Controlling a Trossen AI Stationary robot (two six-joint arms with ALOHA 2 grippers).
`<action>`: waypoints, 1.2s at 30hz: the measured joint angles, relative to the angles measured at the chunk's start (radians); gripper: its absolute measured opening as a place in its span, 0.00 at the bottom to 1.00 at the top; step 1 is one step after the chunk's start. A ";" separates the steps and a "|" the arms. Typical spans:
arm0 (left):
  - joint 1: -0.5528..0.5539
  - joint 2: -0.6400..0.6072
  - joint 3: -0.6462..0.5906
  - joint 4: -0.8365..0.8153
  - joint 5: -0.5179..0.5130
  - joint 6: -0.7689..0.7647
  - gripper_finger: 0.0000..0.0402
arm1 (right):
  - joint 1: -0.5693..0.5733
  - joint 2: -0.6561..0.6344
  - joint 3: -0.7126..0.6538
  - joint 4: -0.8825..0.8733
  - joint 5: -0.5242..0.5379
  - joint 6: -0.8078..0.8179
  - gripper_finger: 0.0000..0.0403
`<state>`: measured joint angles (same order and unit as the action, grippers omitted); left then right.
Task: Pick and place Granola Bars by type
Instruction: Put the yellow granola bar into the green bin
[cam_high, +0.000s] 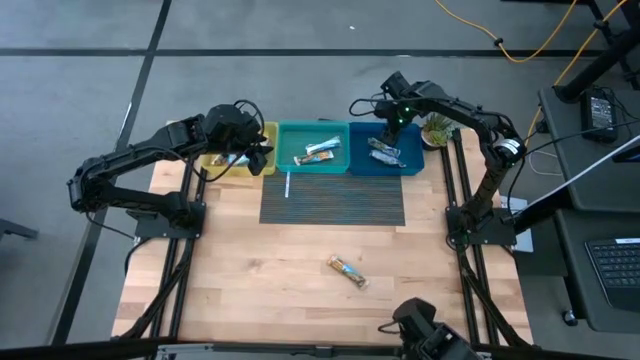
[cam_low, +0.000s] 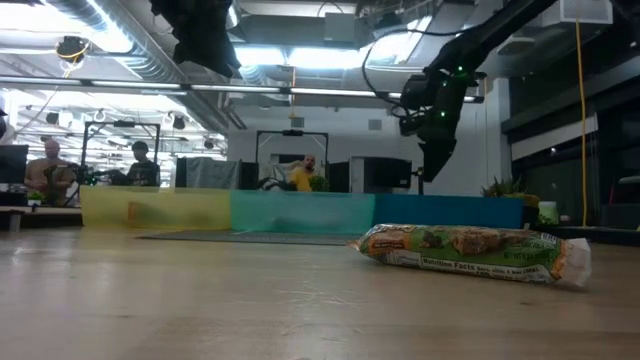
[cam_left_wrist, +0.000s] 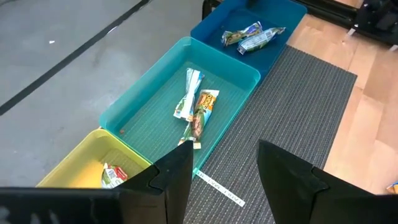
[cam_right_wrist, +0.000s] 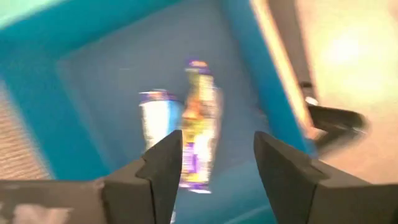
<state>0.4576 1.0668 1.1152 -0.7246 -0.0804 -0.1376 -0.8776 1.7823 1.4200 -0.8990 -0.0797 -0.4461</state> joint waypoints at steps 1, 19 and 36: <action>0.000 0.000 0.000 0.000 0.000 0.003 0.42 | 0.010 -0.004 0.000 -0.012 -0.021 0.000 0.50; 0.000 -0.001 0.000 -0.004 0.041 0.074 0.42 | 0.521 -0.398 -0.158 -0.065 -0.080 0.246 0.42; 0.000 -0.001 0.000 -0.005 0.084 0.228 0.42 | 1.167 -0.470 -0.154 0.147 -0.018 0.741 0.42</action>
<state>0.4576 1.0657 1.1152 -0.7296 0.0039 0.0907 0.2892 1.3120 1.2658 -0.7517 -0.0973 0.2945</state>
